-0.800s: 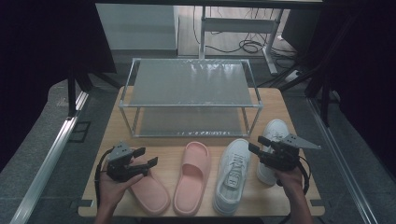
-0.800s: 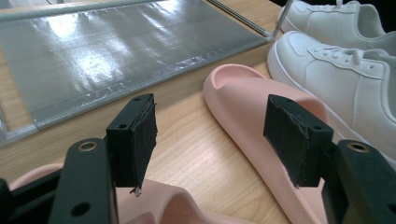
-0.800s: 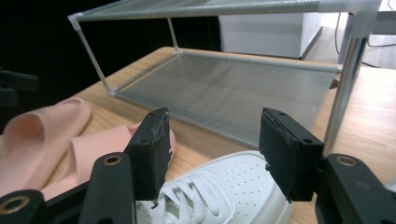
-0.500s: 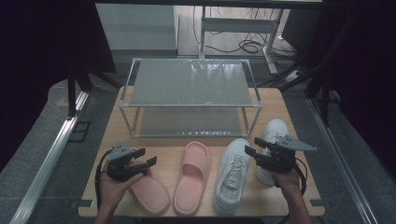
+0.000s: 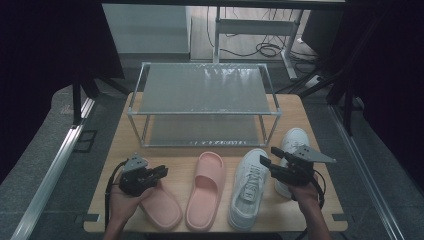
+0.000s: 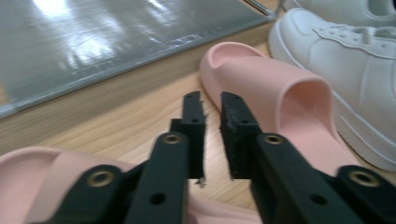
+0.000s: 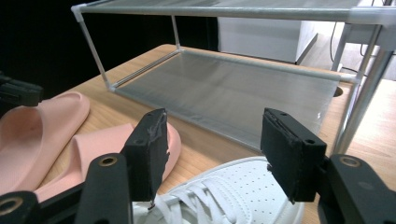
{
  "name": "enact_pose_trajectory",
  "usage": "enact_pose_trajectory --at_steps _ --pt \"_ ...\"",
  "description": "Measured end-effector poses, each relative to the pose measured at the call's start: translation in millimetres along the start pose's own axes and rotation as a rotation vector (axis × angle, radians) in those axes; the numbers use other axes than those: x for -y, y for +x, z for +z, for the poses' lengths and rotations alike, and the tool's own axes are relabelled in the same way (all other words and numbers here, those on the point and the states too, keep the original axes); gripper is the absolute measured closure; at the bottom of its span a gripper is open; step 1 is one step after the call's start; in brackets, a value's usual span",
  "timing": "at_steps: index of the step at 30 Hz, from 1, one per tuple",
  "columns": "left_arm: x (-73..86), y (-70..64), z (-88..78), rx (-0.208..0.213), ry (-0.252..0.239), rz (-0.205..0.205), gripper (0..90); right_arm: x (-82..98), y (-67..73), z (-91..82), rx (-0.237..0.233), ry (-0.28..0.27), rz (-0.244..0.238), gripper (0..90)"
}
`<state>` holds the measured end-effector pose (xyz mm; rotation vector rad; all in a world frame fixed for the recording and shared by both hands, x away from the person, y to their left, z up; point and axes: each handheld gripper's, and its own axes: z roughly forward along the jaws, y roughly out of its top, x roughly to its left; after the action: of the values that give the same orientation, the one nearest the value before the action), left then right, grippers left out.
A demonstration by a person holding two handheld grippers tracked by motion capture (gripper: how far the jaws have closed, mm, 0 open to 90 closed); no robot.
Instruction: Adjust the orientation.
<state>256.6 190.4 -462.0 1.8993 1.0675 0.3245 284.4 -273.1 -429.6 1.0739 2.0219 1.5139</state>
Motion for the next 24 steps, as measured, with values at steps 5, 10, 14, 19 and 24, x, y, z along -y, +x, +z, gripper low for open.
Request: enact_pose_trajectory --at_steps 5,10,14,19,24 --pt "1.9 7.3 -14.3 -0.050 -0.021 -0.038 89.7 0.1 -8.1 2.1 0.008 -0.005 0.039 41.6" --pt "6.4 14.7 -33.0 -0.105 -0.016 -0.043 89.9 1.4 -8.7 4.3 0.017 0.006 0.032 41.6" --pt "19.4 24.5 -48.8 -0.140 -0.010 -0.076 89.9 2.3 -5.9 1.1 0.026 0.007 0.022 41.6" --pt "31.8 35.1 -56.7 -0.159 0.005 -0.098 90.0 3.0 -4.5 -2.2 0.035 0.011 0.021 41.6" --pt "42.1 51.1 -56.0 -0.174 0.022 -0.123 90.0 5.8 -7.6 -6.0 0.057 0.015 0.029 41.7"
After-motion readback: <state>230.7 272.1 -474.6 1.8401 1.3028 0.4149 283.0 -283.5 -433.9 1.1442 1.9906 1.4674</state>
